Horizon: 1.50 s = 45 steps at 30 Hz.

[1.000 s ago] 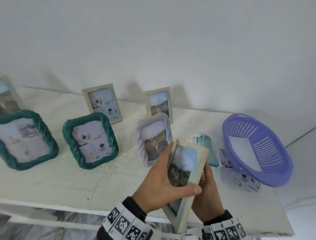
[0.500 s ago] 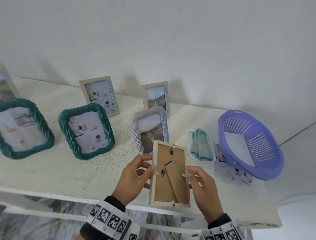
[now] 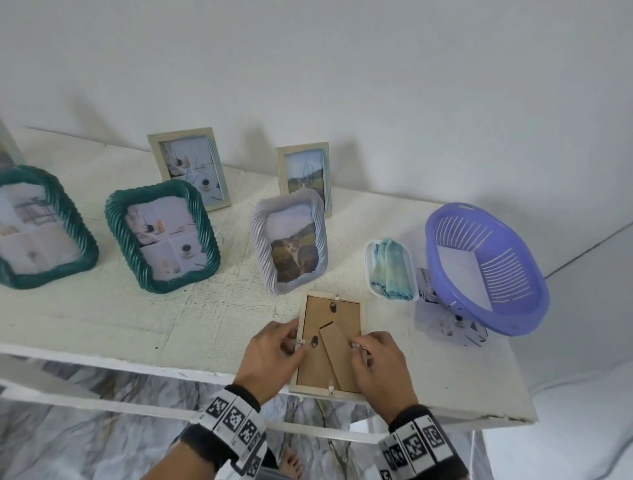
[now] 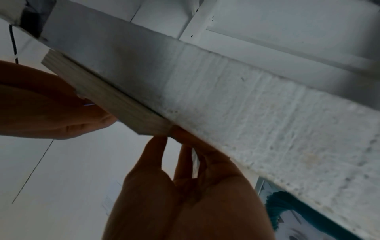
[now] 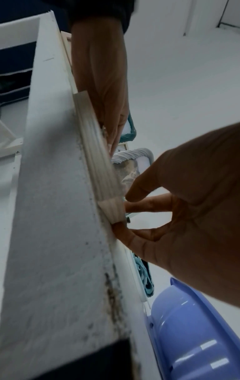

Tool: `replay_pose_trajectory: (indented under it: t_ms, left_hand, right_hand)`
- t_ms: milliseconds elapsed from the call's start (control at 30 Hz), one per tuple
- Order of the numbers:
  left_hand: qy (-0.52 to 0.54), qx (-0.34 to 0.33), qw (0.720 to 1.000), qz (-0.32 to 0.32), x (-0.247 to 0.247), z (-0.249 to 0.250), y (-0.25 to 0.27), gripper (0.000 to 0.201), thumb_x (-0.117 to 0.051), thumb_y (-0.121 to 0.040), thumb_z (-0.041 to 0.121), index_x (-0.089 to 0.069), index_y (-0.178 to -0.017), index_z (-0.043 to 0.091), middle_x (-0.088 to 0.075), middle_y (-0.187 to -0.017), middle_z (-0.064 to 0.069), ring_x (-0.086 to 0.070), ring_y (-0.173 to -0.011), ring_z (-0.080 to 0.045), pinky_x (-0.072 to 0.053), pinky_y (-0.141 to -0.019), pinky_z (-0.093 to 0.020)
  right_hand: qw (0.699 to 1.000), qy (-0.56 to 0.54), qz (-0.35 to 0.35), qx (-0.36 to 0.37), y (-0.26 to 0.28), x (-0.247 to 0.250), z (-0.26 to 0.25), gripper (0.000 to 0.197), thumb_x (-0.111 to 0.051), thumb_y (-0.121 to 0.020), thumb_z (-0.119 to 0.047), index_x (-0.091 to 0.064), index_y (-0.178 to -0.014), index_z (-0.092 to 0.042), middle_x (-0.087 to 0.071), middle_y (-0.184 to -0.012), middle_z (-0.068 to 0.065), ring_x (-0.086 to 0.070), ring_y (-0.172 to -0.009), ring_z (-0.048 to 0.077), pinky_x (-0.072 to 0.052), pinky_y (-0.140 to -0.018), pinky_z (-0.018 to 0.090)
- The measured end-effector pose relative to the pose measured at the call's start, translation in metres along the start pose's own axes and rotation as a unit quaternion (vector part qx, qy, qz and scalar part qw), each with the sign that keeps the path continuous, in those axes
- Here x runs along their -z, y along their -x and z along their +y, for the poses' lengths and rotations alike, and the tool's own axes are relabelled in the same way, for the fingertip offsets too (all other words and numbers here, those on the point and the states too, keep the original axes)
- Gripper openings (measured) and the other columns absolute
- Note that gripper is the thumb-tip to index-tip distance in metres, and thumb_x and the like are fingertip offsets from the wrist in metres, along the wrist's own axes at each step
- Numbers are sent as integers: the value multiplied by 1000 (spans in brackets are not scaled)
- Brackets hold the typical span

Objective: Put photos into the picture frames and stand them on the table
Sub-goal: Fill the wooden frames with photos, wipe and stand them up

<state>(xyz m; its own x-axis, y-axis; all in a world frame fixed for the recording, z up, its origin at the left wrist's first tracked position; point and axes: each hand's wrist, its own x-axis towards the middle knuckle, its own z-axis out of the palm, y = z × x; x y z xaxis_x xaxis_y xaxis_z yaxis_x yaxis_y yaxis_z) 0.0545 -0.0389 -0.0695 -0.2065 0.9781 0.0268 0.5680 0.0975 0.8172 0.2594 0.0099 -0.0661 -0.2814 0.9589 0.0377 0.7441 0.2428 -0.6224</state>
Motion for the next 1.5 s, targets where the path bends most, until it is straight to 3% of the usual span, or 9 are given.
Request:
replay_pose_trajectory:
  t_ms: [167,367,567,700,833,967,1200,1367,1500]
  left_hand:
    - [9,6,1000,13,-3,-5,-1,42,-75,-85,27,-65,-126,22,-62,-91,4,-62,-78,-4,-56,-78,-29]
    - [20,10,1000,13,-4,-9,-2,43,-76,-85,26,-64,-126,22,-63,-95,7,-64,-77,-6,-56,-78,-27]
    - [31,23,999,9,-4,-9,-6,40,-77,-83,25,-64,-121,24,-62,-92,12,-63,-77,-6,-56,-75,-24]
    - [18,26,999,29,-7,-12,-8,36,-77,-83,28,-65,-117,24,-62,-86,14,-63,-71,-5,-56,-72,-25]
    - [-35,23,998,56,-16,-11,-11,33,-73,-84,33,-65,-114,20,-63,-83,12,-60,-66,-2,-56,-68,-28]
    - [-76,59,993,64,-22,-1,-15,31,-68,-86,37,-60,-109,18,-62,-85,8,-59,-70,-10,-51,-72,-30]
    - [-67,47,995,56,-19,-9,-15,23,-68,-87,35,-60,-104,21,-58,-80,14,-55,-67,1,-44,-63,-23]
    - [-37,39,997,61,-17,-12,-13,21,-70,-86,35,-62,-103,25,-60,-78,15,-58,-70,0,-50,-66,-21]
    - [-28,34,997,67,-17,-13,-12,21,-71,-86,34,-63,-103,25,-60,-78,15,-58,-69,-1,-49,-65,-19]
  right_hand:
    - [999,9,-32,-3,-2,1,-3,4,-63,-85,-18,-62,-90,-18,-47,-101,1,-53,-86,20,-42,-76,26]
    - [996,2,-93,-20,-12,10,-1,11,-63,-87,-21,-53,-81,-19,-41,-98,-4,-51,-78,9,-39,-70,15]
    - [992,12,-127,2,-17,20,-1,19,-56,-88,-12,-46,-99,-22,-43,-97,-4,-49,-74,12,-42,-66,18]
    - [992,-18,-127,6,-13,21,7,30,-55,-88,-8,-46,-109,-27,-45,-100,-6,-52,-83,11,-48,-74,27]
    - [993,-54,-107,14,-12,19,15,36,-56,-91,-8,-46,-117,-32,-48,-102,-8,-53,-89,6,-49,-78,24]
    - [992,-63,-104,18,-10,18,16,40,-56,-92,-10,-46,-127,-28,-48,-102,-8,-52,-90,5,-47,-80,22]
    - [996,6,-92,-8,-37,23,0,33,-52,-96,-32,-47,-127,-23,-49,-110,3,-58,-82,17,-49,-81,33]
    - [988,123,-87,16,-70,22,-18,41,-47,-96,-43,-51,-127,-17,-49,-122,6,-48,-114,24,-46,-89,36]
    - [973,197,-124,9,-88,19,-26,51,-46,-91,-56,-54,-121,-16,-49,-117,6,-49,-109,24,-49,-85,39]
